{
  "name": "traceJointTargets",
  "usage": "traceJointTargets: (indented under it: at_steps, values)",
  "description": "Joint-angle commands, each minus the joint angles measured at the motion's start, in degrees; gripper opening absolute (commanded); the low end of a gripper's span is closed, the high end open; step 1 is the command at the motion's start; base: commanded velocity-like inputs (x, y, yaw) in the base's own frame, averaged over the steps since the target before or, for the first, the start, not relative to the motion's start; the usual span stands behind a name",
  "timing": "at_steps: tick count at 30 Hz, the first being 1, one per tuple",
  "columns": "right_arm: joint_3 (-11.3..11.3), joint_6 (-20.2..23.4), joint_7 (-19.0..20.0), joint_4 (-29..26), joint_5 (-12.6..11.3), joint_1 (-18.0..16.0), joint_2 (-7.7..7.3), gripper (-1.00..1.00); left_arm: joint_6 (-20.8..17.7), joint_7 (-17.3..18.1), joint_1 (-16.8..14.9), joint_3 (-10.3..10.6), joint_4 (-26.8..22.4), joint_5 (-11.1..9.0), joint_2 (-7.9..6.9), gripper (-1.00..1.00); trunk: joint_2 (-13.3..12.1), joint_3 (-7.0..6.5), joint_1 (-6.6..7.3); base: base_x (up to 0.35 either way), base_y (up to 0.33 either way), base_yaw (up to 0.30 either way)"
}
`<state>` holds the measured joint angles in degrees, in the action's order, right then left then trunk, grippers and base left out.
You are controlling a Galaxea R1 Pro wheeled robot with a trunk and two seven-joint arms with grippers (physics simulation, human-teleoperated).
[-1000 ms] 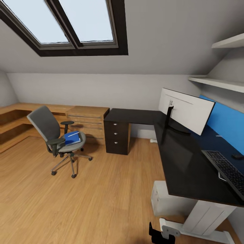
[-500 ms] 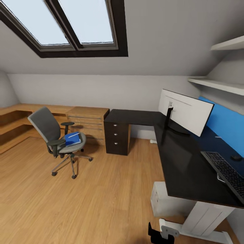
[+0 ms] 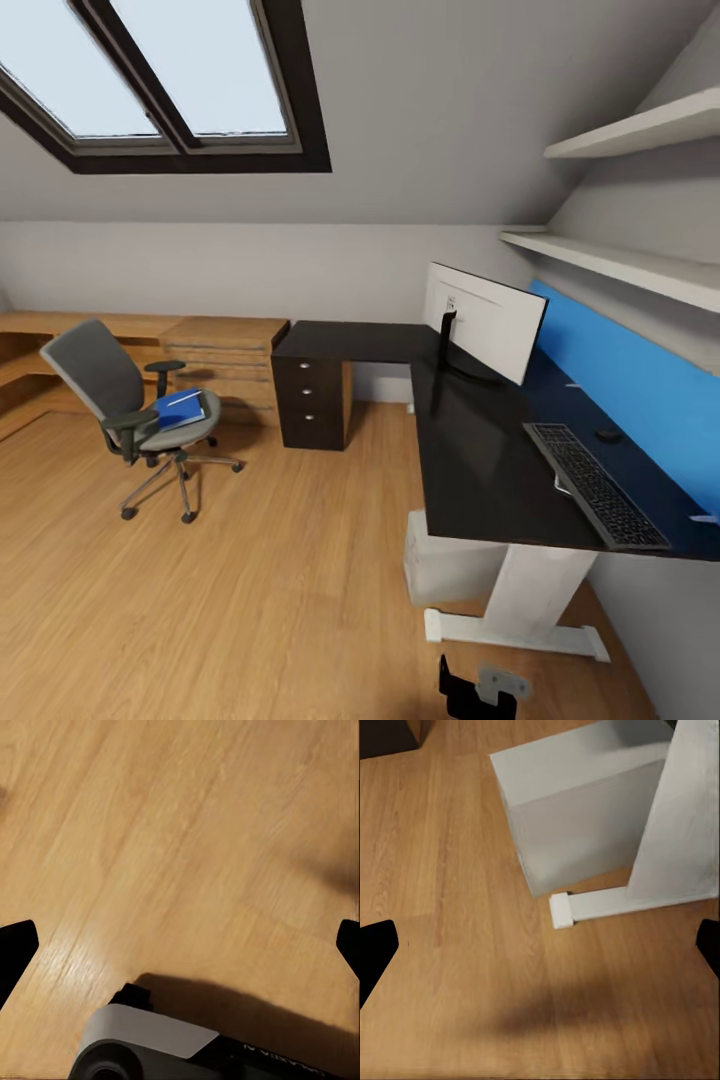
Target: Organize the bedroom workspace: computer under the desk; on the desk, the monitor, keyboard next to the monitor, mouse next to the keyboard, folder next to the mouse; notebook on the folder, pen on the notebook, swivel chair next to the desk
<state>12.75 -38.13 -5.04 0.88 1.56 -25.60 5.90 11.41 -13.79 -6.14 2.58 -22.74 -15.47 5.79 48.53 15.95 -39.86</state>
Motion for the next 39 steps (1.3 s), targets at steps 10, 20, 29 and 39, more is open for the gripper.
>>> traceJointTargets:
  at_steps: [10,20,29,39]
  values:
    - [0.08,-0.11,-0.23,0.09,0.2,-0.07,0.06,1.0,-0.2,-0.69,-0.02,2.64,0.09,-0.03,-0.2,1.0,-3.97,-1.62,2.22,-0.162,-0.151,-0.288]
    - [0.15,-0.18,-0.3,0.09,0.2,-0.07,0.16,1.0,-0.5,-0.56,-0.02,2.86,0.9,0.08,-0.25,1.0,-7.98,-3.25,4.42,-0.011,-0.01,-0.096]
    - [0.15,-1.15,-0.32,-0.05,0.16,-0.07,-0.03,1.0,-0.51,-0.33,-0.02,2.87,0.94,0.09,-0.32,1.0,-11.59,-4.86,6.4,0.0,0.0,-0.001]
    - [0.63,-21.87,-0.64,-0.56,-0.79,0.02,-0.1,1.0,-0.51,-0.1,-0.02,2.87,0.94,0.09,-0.36,1.0,-15.6,-6.65,8.59,0.0,0.0,0.0]
